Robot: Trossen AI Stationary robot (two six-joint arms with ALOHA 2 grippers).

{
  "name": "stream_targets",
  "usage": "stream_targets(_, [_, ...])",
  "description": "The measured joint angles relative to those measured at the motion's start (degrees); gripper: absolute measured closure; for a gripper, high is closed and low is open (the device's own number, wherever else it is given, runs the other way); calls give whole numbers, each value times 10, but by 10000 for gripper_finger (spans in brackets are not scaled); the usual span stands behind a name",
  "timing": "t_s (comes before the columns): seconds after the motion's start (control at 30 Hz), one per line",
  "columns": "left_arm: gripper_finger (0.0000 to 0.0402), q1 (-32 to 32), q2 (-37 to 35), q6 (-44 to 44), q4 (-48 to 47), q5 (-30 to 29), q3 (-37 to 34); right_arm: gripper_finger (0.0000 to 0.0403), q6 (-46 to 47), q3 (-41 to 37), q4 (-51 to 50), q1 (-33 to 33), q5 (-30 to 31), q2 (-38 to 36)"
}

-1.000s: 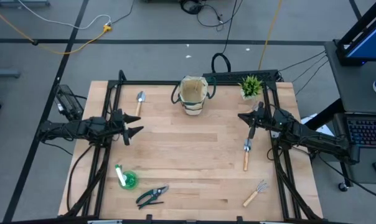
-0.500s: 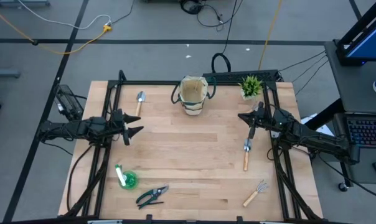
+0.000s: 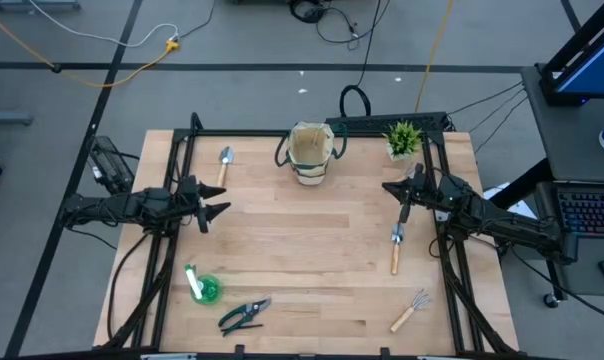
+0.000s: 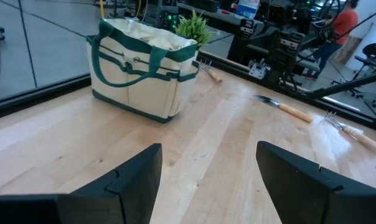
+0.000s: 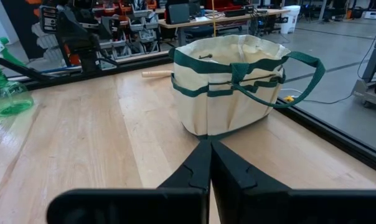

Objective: Pick & Place Garden tools in Gardening bag

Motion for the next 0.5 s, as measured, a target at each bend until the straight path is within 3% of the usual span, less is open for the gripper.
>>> stream_targets(0.2, [135,0,0,-3,0,-46,0,403,-6,0,0,0,0,0])
stream_targets(0.5, [135,0,0,-19,0,-49,0,403,-9,0,0,0,0,0])
